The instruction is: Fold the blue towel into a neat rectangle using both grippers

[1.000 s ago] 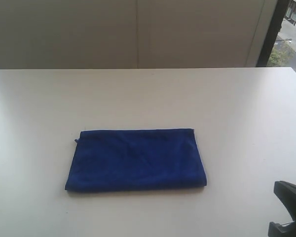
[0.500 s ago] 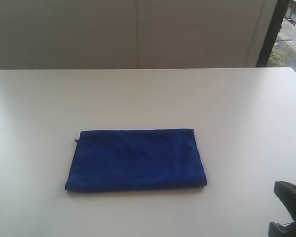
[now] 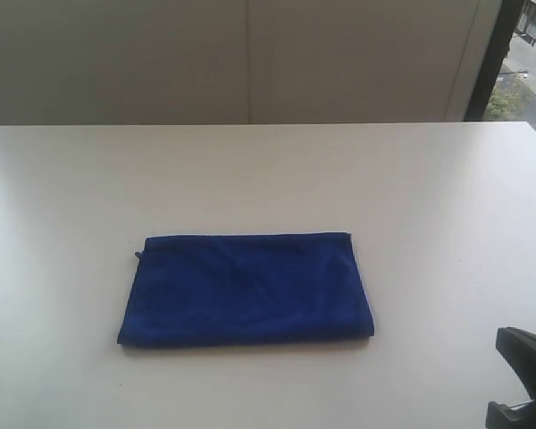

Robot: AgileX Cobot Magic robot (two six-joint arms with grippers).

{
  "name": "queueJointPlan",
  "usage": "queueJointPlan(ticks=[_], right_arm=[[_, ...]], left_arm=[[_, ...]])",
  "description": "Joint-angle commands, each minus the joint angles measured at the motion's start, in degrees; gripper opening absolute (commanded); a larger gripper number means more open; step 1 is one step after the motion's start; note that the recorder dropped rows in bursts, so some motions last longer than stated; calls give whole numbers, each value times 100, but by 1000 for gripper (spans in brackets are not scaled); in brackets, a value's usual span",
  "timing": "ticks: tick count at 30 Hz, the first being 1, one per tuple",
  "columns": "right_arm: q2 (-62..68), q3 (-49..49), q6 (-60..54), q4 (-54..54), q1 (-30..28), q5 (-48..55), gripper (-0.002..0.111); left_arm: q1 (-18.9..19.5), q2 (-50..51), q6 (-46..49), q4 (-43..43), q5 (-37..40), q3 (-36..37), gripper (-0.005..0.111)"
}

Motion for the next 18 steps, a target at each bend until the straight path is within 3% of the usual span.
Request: queueJointPlan(ticks=[1,6,18], right_arm=[[-20,43,15,11,-38,-23,0],[-20,43,15,11,-38,-23,0],[-20,43,15,11,-38,-23,0]], left_arm=[[4,-27,322,637,727,21,0],[4,-27,1660,611,727,21,0],[-55,-27,2088,466,660,21,0]])
